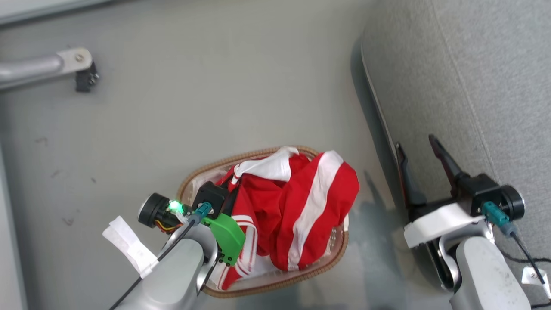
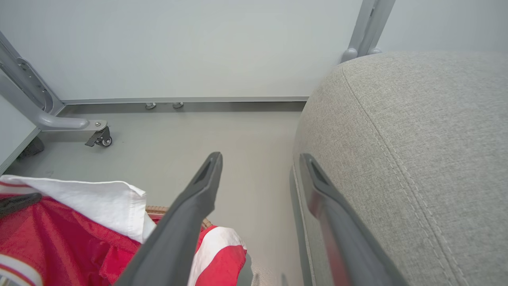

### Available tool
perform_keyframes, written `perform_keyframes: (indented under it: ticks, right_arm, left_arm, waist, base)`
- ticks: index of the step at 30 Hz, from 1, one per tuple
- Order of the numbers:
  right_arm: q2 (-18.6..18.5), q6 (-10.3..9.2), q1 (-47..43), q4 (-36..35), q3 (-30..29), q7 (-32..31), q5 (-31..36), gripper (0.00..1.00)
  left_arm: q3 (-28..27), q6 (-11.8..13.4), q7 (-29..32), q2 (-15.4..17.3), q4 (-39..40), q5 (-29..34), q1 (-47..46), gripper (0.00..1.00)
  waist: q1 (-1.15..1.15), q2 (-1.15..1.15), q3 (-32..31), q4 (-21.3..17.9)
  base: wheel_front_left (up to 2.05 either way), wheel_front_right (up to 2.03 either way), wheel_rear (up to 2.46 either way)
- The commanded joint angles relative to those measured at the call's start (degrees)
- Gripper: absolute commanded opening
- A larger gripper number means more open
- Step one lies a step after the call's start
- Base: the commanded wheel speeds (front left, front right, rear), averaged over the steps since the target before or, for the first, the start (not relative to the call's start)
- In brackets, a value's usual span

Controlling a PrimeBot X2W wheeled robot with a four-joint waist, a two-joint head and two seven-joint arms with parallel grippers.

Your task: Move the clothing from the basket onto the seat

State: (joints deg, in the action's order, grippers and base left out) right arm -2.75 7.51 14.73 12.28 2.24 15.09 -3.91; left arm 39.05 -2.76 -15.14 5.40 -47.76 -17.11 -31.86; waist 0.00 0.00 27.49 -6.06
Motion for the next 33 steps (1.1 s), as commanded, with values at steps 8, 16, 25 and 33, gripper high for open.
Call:
perform_keyframes:
  ticks: [8,16,25,33]
  right_arm:
    - [-0.25,-0.04,-6.39,1.91,-0.29,0.12,1.6,1.0]
    - [-0.25,-0.04,-11.1,2.74,-0.19,0.12,2.42,1.0]
    - [-0.24,-0.04,-11.22,1.64,1.65,0.12,2.97,1.0]
    - [-0.25,-0.04,-8.93,0.8,4.7,0.12,2.7,1.0]
  left_arm:
    - [2.07,-1.89,-0.03,5.25,7.07,4.97,-1.92,0.0]
    - [3.94,-3.55,0.63,9.23,14.25,6.56,-6.6,0.0]
    - [4.14,-4.4,2.75,13.45,24.21,6.08,-15.53,0.0]
    - [5.16,-4.66,4.88,14.68,25.82,4.56,-22.36,0.0]
  waist:
    - [0.0,0.0,-16.94,4.2]
    - [0.0,0.0,-24.81,4.2]
    - [0.0,0.0,-28.16,3.57]
    - [0.0,0.0,-28.62,2.88]
  base:
    - [0.0,0.0,0.0]
    - [0.0,0.0,0.0]
    - [0.0,0.0,0.0]
    - [0.0,0.0,0.0]
